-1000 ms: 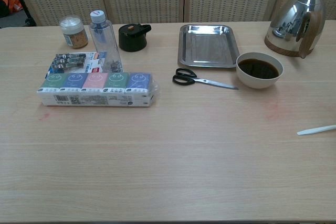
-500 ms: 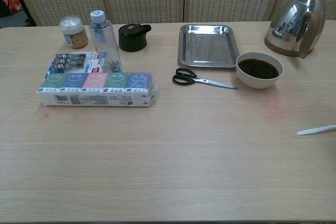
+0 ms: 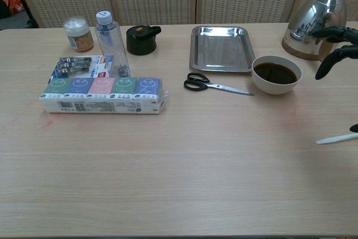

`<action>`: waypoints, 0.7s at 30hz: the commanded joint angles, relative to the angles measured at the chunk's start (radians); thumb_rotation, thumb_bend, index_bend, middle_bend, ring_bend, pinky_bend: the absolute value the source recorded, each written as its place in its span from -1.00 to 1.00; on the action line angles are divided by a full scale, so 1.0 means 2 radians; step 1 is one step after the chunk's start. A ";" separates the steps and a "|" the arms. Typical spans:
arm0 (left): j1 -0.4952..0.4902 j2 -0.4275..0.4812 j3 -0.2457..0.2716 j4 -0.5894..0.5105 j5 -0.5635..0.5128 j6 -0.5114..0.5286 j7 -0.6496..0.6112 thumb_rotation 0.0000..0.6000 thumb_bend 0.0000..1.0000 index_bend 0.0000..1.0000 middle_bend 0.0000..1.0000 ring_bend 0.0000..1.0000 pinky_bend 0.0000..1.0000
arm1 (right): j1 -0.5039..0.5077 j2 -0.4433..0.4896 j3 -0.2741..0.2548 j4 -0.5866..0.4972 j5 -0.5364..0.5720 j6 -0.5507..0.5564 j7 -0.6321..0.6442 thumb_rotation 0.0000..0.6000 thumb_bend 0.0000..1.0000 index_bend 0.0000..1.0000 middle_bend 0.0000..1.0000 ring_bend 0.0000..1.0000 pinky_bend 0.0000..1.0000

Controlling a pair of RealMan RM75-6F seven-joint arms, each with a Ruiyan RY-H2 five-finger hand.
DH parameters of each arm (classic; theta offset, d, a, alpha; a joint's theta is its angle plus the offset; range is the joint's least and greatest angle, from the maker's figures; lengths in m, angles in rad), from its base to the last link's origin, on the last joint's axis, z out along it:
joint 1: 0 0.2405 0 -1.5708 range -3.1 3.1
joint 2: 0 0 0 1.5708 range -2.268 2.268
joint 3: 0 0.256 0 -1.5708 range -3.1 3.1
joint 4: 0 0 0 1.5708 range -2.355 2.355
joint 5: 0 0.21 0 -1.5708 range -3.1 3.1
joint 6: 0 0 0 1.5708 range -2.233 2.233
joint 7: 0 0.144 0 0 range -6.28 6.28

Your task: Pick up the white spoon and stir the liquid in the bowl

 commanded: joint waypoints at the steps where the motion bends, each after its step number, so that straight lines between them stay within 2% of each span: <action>1: 0.000 0.002 0.000 0.001 0.000 -0.001 -0.004 1.00 -1.00 -1.00 -1.00 -1.00 -1.00 | 0.013 -0.028 0.007 0.017 0.022 -0.024 -0.032 1.00 -0.75 -0.34 -1.00 -1.00 -1.00; 11: -0.001 0.008 0.000 0.001 -0.002 -0.003 -0.016 1.00 -1.00 -1.00 -1.00 -1.00 -1.00 | 0.035 -0.080 0.010 0.077 0.055 -0.064 -0.106 1.00 -0.60 -0.30 -1.00 -1.00 -1.00; 21: -0.001 0.009 0.000 0.002 -0.001 -0.005 -0.018 1.00 -1.00 -1.00 -1.00 -1.00 -1.00 | 0.037 -0.092 -0.001 0.135 0.074 -0.075 -0.133 1.00 -0.59 -0.25 -1.00 -1.00 -1.00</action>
